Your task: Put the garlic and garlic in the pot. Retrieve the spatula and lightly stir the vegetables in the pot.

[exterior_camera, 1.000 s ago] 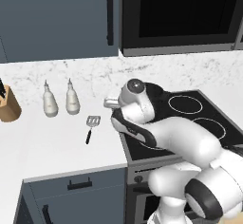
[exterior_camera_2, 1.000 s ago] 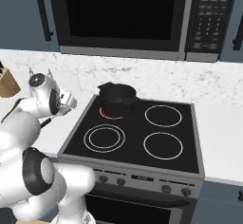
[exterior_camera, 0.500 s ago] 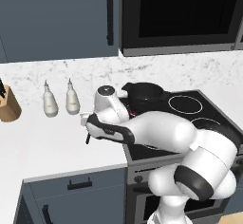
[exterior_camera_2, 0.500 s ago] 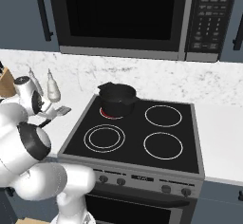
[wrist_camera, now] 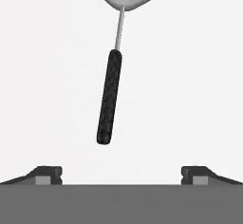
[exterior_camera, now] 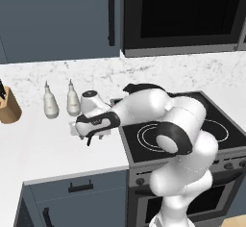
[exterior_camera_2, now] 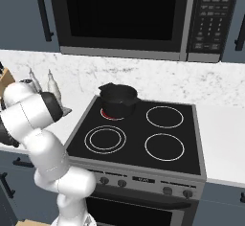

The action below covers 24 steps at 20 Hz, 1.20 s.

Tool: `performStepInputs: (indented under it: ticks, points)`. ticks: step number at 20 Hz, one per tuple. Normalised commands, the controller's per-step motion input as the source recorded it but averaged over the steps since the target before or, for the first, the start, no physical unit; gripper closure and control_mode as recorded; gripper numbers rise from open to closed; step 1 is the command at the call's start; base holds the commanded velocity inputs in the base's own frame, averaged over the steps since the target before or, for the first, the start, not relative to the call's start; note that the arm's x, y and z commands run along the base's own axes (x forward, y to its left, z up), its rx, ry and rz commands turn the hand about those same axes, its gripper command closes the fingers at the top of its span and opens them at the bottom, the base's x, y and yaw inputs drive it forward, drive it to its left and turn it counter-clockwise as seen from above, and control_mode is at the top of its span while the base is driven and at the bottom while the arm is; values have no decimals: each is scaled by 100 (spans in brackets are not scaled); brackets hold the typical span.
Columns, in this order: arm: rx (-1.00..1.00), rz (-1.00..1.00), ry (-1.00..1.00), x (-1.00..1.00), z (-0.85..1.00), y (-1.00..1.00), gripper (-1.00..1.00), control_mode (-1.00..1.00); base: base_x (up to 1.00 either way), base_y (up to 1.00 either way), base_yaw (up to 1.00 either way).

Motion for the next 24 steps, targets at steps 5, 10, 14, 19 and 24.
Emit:
performStepInputs:
  ticks: [5,10,14,19,24]
  points:
    - [-4,0,0,27,-48,20,-100,-100,0,0,0]
    - [-1,0,0,22,-44,6,-100,-100,0,0,0]
    - [0,0,0,8,-42,-4,100,-100,0,0,0]
    - [2,-1,2,-2,-29,-8,100,-100,0,0,0]
    - [10,-9,2,-28,-14,-26,100,-100,0,0,0]
